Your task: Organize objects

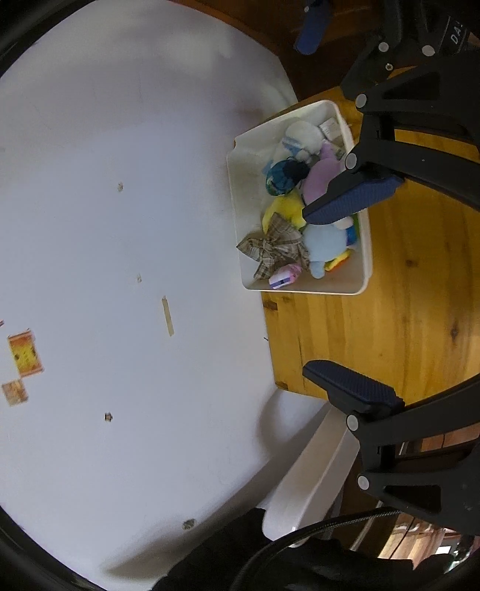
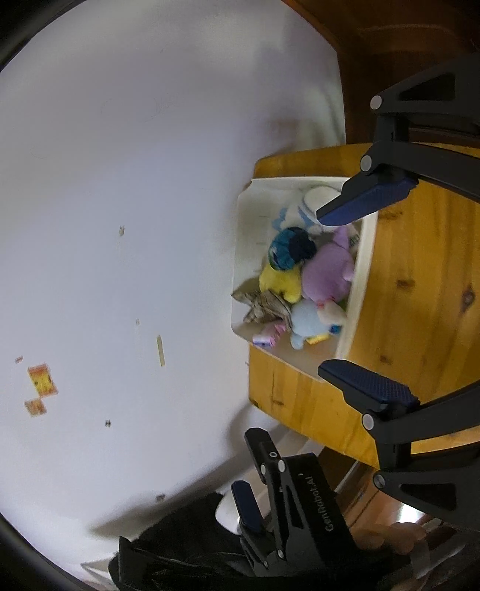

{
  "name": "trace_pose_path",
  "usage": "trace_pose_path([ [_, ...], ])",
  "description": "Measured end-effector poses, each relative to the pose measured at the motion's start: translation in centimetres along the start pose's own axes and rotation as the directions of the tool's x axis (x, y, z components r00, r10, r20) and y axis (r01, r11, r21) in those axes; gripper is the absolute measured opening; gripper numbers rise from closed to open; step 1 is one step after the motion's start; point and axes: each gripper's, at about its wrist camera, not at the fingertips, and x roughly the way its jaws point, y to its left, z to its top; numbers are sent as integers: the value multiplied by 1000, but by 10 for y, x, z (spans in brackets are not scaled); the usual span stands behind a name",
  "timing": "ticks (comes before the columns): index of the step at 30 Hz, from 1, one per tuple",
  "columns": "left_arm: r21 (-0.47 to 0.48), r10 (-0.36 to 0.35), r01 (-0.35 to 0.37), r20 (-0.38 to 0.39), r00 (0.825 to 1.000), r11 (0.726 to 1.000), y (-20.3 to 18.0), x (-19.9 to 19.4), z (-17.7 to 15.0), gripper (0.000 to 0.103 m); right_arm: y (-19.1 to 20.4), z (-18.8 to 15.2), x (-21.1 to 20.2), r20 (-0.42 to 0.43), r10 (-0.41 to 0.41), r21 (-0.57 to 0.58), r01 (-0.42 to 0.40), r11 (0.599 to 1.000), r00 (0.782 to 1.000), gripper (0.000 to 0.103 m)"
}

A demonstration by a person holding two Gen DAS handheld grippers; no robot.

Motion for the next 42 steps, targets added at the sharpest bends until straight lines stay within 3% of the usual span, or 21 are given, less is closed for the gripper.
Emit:
trace_pose_path([
  [13,-73,0,-3,-38,999,997,30,-46,-62,79,28,-51,-48,-9,44,-5,-44,999,999,80],
  [25,-137,-24,17,-47,999,990,35,-88,-102,79,46,-90,-84,-30,34,2,-34,999,999,80],
  [30,-139,4,-10,-43,999,990,31,-107,-120,79,51,-104,-94,-48,39,19,-38,999,998,80],
  [42,-169,-52,36,-96,994,985,25,-119,-154,79,54,-134,-112,-69,40,68,-35,997,997,80],
])
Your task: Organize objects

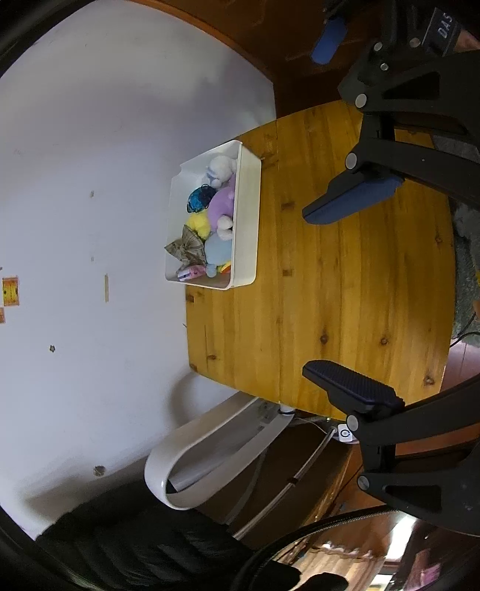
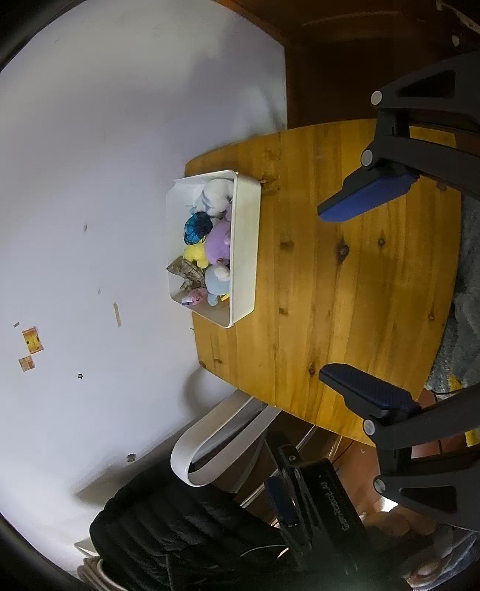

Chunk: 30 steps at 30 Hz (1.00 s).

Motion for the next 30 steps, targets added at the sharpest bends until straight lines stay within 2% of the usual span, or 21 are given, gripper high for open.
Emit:
trace_pose_path([
  [7,-39,-25,24,-29,999,999,6,-2,-11,79,-2,-12,-5,-7,10,33,-10,999,1000,80],
  [17,-33,-39,36,-96,995,999,1,0,-27,80,-2,-25,-9,-18,-1,63,2,998,1000,80],
  [21,-22,-32,30,-104,994,999,-2,0,-33,80,-6,-26,-10,-18,-1,81,2,997,1000,80],
  [30,-59,-20,13,-108,994,998,4,2,-36,80,-13,-30,-5,-35,11,104,-8,995,999,80],
])
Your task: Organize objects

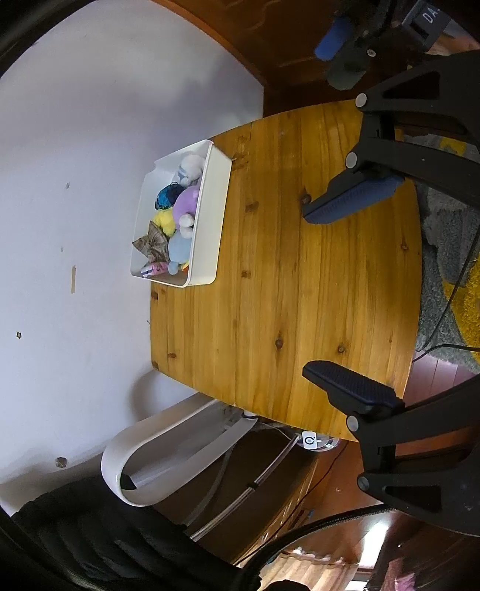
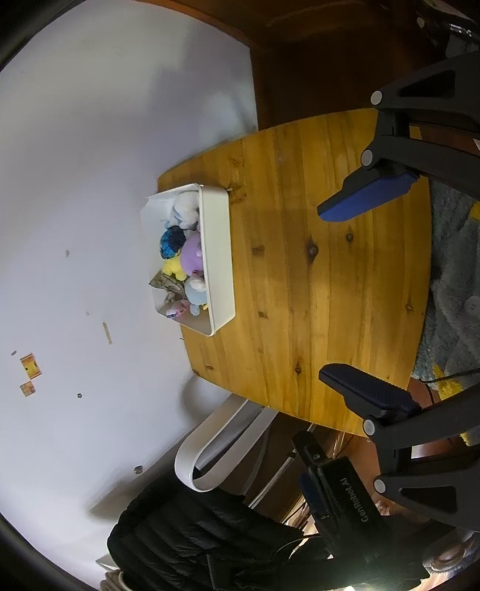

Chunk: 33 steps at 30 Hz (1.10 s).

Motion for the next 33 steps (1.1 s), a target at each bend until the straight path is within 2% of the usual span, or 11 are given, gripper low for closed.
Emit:
trace_pose_path([
  [12,13,5,-5,-27,1000,1000,-5,6,-5,80,4,-2,-5,23,-21,-28,22,999,1000,80],
  [18,39,7,-6,-20,1000,999,-12,5,-7,80,7,-2,-10,54,-42,-39,44,998,998,80],
  [33,37,-1,2,-15,1000,999,-13,5,-8,80,15,-3,-9,66,-56,-64,60,996,996,80],
])
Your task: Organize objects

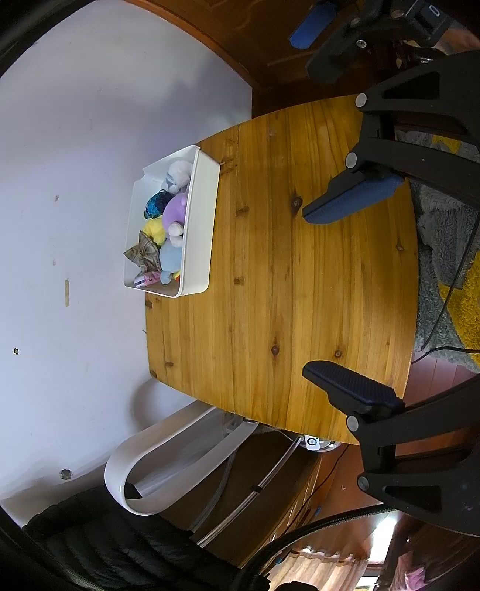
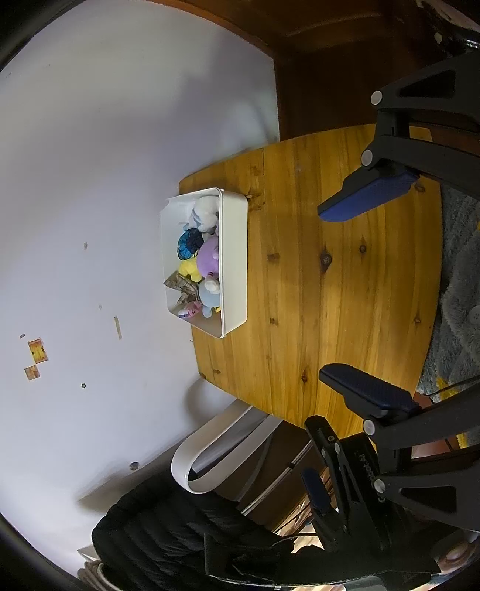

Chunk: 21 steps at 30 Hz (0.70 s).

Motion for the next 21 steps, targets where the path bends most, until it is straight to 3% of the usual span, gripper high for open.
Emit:
trace_pose_path([
  [21,8,-13,13,-14,1000,1000,-3,6,1,80,2,0,8,-21,5,0,-5,1000,1000,80],
])
